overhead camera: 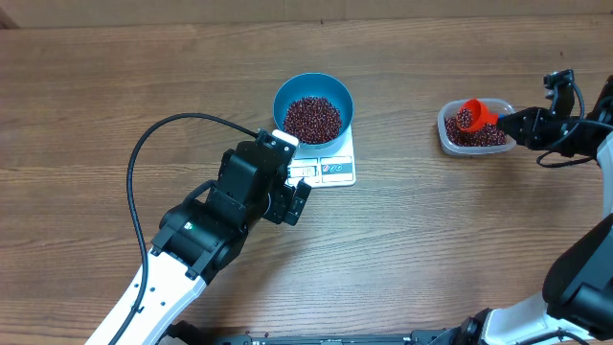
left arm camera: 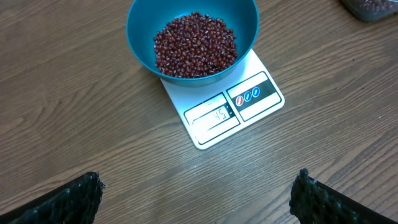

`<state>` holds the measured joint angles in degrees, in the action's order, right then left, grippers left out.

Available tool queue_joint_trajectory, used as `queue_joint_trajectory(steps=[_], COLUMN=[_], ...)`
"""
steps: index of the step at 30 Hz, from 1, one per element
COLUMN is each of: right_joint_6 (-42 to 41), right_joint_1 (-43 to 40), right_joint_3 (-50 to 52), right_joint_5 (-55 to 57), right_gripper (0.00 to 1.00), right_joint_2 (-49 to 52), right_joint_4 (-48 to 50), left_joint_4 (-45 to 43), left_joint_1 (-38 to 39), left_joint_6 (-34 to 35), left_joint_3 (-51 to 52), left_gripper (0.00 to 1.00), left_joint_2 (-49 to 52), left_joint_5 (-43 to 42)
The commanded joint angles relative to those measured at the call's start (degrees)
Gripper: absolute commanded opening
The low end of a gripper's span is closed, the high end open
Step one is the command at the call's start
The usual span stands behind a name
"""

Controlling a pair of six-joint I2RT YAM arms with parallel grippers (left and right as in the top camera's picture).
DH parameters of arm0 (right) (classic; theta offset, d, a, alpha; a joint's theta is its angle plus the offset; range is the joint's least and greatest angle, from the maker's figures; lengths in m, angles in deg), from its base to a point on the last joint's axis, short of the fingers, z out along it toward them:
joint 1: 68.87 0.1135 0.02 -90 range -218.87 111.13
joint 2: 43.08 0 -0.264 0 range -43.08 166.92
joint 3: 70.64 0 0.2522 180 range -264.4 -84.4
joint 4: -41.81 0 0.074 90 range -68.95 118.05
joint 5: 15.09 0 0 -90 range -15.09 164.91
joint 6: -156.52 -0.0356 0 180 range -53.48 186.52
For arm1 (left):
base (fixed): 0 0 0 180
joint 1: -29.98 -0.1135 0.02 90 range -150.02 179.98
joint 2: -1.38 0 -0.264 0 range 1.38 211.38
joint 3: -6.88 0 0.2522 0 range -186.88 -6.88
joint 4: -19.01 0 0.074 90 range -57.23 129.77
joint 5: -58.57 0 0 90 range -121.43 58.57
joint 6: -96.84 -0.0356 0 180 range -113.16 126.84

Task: Scoop item into bowl and weigh 150g on scale
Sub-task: 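Lift the filled scoop and carry it left over the blue bowl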

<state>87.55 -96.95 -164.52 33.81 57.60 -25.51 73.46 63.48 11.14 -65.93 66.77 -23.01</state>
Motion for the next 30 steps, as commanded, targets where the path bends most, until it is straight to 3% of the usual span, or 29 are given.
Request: queue_joint_trajectory(steps=[1, 13, 21, 30], right_joint_6=[0.17, -0.07, -0.04, -0.04], right_joint_1=[-0.57, -0.50, -0.39, 4.37], right_joint_3=[-0.66, -0.66, -0.63, -0.63], right_joint_5=[-2.71, -6.93, -15.96, -17.07], right_gripper=[0.04, 0.04, 0.04, 0.04], right_joint_2=[-3.76, -10.95, -11.13, -11.10], right_joint_4=[0.35, 0.07, -0.61, -0.31], left_joint_4=[-0.13, -0.13, -0.13, -0.13], left_joint_1=[-0.15, -0.15, -0.15, -0.15], left_joint_6=[0.20, 0.20, 0.20, 0.20], left_joint_3=[0.02, 0.02, 0.02, 0.02], left_gripper=[0.99, 1.00, 1.00, 1.00], left_joint_2=[0.24, 0.24, 0.24, 0.24], left_joint_5=[0.55, 0.55, 0.55, 0.55])
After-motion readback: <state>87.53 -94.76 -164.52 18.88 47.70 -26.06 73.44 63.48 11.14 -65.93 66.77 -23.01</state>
